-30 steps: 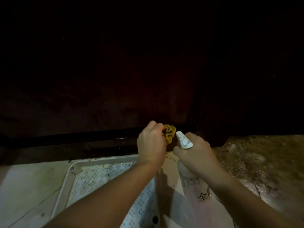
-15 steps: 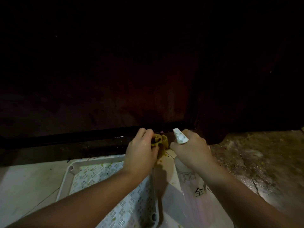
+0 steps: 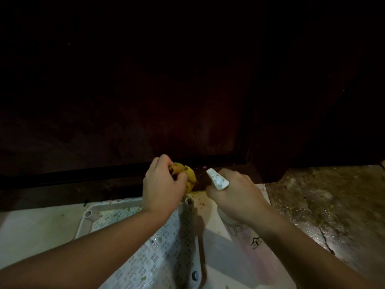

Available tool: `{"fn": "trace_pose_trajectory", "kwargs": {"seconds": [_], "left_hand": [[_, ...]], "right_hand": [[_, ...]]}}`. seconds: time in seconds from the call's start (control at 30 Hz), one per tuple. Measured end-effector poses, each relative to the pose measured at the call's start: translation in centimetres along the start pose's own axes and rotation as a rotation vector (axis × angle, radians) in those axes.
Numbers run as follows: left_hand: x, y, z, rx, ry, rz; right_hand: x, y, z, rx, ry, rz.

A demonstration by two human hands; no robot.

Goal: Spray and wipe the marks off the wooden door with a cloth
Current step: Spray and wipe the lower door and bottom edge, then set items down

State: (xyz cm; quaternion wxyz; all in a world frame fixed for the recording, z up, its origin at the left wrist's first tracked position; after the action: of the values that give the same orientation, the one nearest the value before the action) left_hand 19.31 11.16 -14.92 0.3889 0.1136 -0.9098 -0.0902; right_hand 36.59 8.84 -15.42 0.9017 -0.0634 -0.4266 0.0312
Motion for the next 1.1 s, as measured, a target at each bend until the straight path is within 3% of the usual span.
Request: {"fn": "trace_pose_trajectory", "kwargs": {"seconds": [0.27, 0.47, 0.67, 0.9, 1.1], "left_hand": [[1.0, -0.1, 1.1, -0.007, 0.032, 0.019], [0.6, -0.1, 0.9, -0.035, 0.052, 0.031], [0.3, 0.2, -0.2, -0.07, 0.05, 0.007], [-2.6, 0.1, -1.9, -0.026, -0.039, -0.018], [-6.7, -0.1, -5.9, -0.1, -0.136, 0.046]], "right_hand": [[0.1, -0.2, 0.3, -0.028, -0.13, -0.122], [-0.2, -0.1, 0.1, 0.001, -0.09, -0.067], [0.4, -0.2, -0.1, -0.019, -0.143, -0.157], [0.3, -0.2, -1.6, -0.089, -0.058, -0.123], [1.4, 0.5, -3.0, -0.142, 0.023, -0.126]]}}
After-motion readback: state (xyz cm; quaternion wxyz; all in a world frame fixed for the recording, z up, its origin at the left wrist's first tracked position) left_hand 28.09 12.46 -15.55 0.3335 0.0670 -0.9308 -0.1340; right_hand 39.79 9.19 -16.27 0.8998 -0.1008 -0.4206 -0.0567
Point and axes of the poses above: each hand's wrist, its own y-axis towards the middle knuckle, its own x-axis out of the back of the hand, z = x × y, the point moved 4 cm from there along y, towards the middle knuckle, and after that the axes turned 4 degrees about -y, right-handed, at the moved point
